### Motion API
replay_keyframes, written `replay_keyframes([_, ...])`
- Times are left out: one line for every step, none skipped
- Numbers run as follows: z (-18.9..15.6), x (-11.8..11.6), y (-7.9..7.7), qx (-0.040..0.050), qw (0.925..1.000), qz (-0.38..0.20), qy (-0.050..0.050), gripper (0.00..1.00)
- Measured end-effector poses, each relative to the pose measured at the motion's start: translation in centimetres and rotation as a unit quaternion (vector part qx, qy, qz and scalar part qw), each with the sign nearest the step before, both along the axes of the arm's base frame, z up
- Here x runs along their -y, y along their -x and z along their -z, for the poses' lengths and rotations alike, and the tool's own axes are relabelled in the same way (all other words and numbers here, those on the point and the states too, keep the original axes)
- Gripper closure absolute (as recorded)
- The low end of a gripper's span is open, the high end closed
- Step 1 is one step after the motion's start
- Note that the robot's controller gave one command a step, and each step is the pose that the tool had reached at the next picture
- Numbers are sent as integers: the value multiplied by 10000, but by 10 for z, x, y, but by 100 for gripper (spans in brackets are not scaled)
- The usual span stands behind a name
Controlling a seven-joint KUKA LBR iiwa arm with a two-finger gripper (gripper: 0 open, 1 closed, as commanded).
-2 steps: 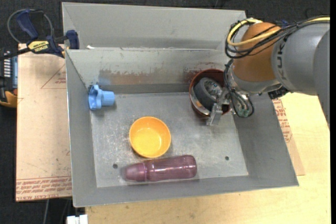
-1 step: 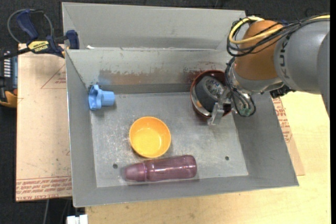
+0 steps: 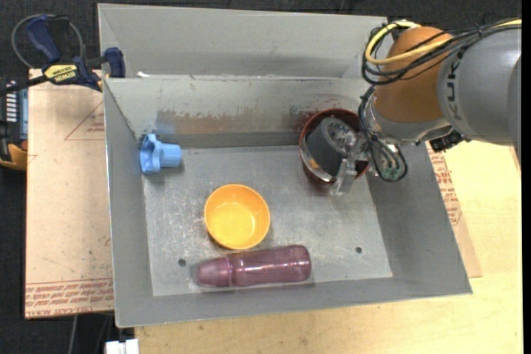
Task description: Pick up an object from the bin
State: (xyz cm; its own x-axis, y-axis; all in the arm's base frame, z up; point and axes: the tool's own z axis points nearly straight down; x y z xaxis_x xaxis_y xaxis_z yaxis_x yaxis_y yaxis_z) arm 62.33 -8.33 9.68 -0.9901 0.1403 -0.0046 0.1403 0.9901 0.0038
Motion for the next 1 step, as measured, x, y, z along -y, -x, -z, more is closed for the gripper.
replay_keyframes([-6, 0, 2, -27, 10000, -1, -5, 100])
